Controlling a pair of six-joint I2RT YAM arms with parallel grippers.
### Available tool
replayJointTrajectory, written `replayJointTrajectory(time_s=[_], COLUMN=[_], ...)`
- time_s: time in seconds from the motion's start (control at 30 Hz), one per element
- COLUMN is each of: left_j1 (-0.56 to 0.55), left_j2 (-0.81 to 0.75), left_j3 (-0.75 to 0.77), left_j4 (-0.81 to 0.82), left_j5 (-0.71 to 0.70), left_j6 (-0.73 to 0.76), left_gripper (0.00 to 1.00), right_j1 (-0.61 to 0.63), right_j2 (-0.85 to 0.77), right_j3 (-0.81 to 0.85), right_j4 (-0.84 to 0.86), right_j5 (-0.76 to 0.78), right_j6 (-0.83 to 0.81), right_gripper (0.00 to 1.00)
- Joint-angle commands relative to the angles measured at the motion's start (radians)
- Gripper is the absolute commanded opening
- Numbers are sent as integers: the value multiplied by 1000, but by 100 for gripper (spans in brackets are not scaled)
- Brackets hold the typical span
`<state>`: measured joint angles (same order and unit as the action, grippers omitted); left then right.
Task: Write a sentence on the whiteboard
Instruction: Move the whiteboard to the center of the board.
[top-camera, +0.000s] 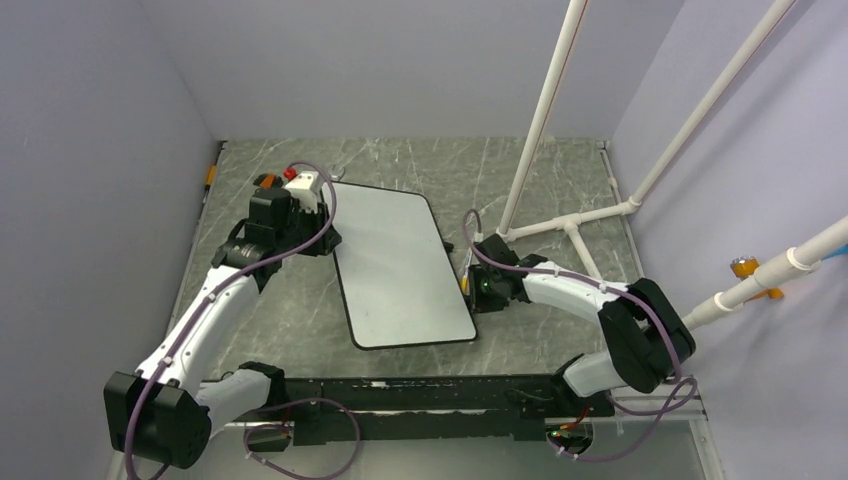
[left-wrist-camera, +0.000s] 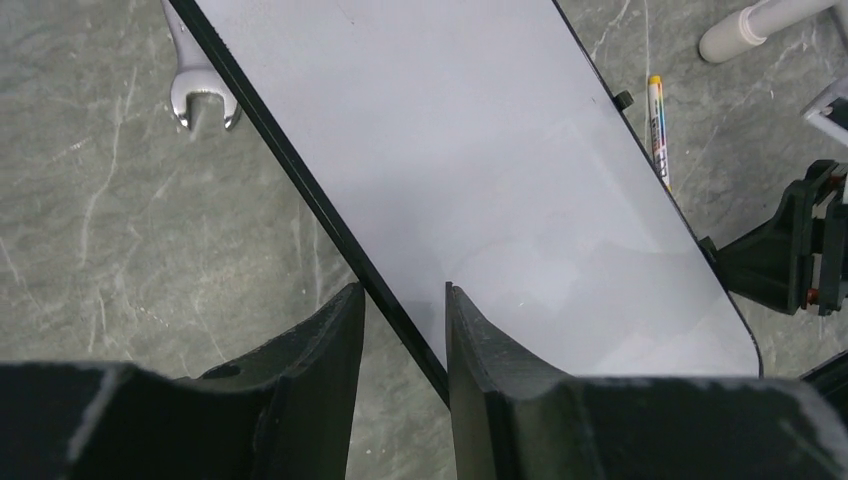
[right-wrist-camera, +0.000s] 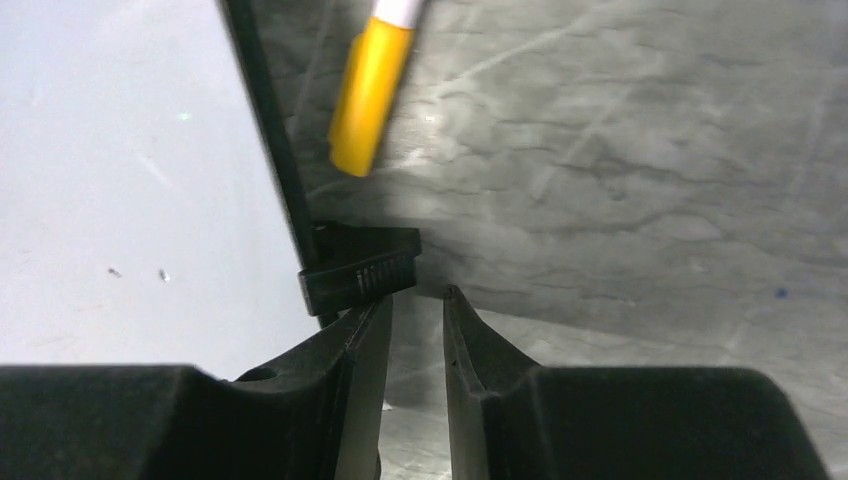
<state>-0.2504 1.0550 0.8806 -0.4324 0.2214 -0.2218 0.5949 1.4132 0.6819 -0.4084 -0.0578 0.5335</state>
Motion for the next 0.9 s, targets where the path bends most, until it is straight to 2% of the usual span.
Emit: replayJointTrajectory(time_s=[0.0, 0.4, 0.87], left_j1=[-6, -3, 8], left_j2=[45, 275, 464], left_j3=[96, 276, 468], left_j4=[32, -29, -34], left_j5=[32, 109, 185], left_j6=[60, 196, 206], left_gripper=[41, 47, 49], right_j1=[65, 204, 236], right_j2=[55, 261, 412], right_j3=[60, 196, 379], right_j4=[72, 123, 115], right_j5=[-27, -64, -115], right_j6=[3, 23, 5], right_gripper=[28, 26, 26])
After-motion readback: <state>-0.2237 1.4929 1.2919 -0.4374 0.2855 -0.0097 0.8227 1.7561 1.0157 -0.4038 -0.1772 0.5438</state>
